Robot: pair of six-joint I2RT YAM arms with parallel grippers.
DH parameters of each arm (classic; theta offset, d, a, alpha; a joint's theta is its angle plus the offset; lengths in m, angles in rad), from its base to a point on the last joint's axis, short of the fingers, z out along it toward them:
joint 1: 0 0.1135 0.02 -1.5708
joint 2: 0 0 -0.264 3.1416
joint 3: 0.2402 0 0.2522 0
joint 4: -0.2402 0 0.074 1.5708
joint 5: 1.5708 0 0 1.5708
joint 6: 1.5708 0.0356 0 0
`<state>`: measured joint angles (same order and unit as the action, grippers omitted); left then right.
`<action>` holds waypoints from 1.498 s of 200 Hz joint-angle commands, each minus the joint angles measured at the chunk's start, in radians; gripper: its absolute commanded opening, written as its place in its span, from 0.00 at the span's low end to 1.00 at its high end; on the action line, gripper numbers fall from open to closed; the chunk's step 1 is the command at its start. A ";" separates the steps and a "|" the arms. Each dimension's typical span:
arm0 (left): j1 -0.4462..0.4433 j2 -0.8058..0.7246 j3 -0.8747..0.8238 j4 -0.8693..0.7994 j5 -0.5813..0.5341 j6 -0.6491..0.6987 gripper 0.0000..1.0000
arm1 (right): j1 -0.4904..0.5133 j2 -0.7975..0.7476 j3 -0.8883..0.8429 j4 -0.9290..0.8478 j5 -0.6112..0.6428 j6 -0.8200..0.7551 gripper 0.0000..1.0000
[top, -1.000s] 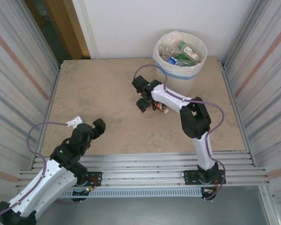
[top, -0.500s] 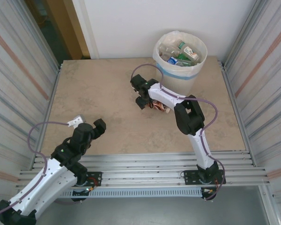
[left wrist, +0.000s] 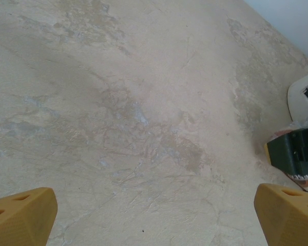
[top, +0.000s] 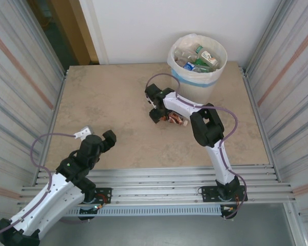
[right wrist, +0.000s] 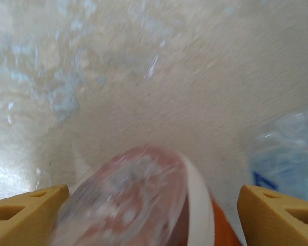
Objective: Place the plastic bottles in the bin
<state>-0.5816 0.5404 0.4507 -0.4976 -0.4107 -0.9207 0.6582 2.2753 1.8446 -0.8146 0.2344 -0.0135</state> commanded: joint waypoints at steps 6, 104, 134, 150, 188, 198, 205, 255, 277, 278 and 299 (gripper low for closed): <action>0.008 -0.001 -0.009 0.009 -0.005 -0.009 0.99 | -0.013 -0.048 -0.050 -0.047 -0.069 0.027 0.85; 0.009 -0.007 -0.007 -0.002 -0.002 -0.009 0.99 | -0.023 -0.168 -0.202 -0.057 -0.183 0.076 0.91; 0.008 -0.009 -0.006 -0.003 -0.004 -0.007 0.99 | -0.024 -0.193 -0.234 -0.052 -0.211 0.084 0.86; 0.008 -0.010 -0.006 -0.003 -0.005 -0.009 0.99 | -0.027 -0.200 -0.241 -0.051 -0.222 0.087 0.80; 0.008 -0.008 -0.007 -0.004 -0.007 -0.008 0.99 | -0.030 -0.204 -0.232 -0.047 -0.229 0.090 0.61; 0.009 -0.010 -0.006 -0.007 -0.007 -0.009 0.99 | -0.030 -0.203 -0.225 -0.046 -0.227 0.091 0.54; 0.009 -0.009 -0.006 -0.010 -0.010 -0.007 0.99 | -0.030 -0.206 -0.222 -0.047 -0.228 0.091 0.51; 0.008 -0.010 -0.006 -0.010 -0.016 -0.004 0.99 | -0.021 -0.248 -0.191 -0.063 -0.202 0.107 0.37; 0.008 -0.010 -0.002 -0.016 -0.028 0.005 0.99 | 0.000 -0.307 -0.152 -0.088 -0.179 0.109 0.33; 0.008 -0.010 -0.002 -0.017 -0.028 0.007 0.99 | 0.002 -0.309 -0.149 -0.090 -0.178 0.109 0.33; 0.008 -0.008 0.003 -0.021 -0.036 0.016 0.99 | 0.019 -0.384 -0.092 -0.115 -0.157 0.114 0.30</action>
<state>-0.5816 0.5381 0.4492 -0.5022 -0.4122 -0.9199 0.6510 2.0300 1.6619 -0.8829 0.0414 0.0746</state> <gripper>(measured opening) 0.987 0.556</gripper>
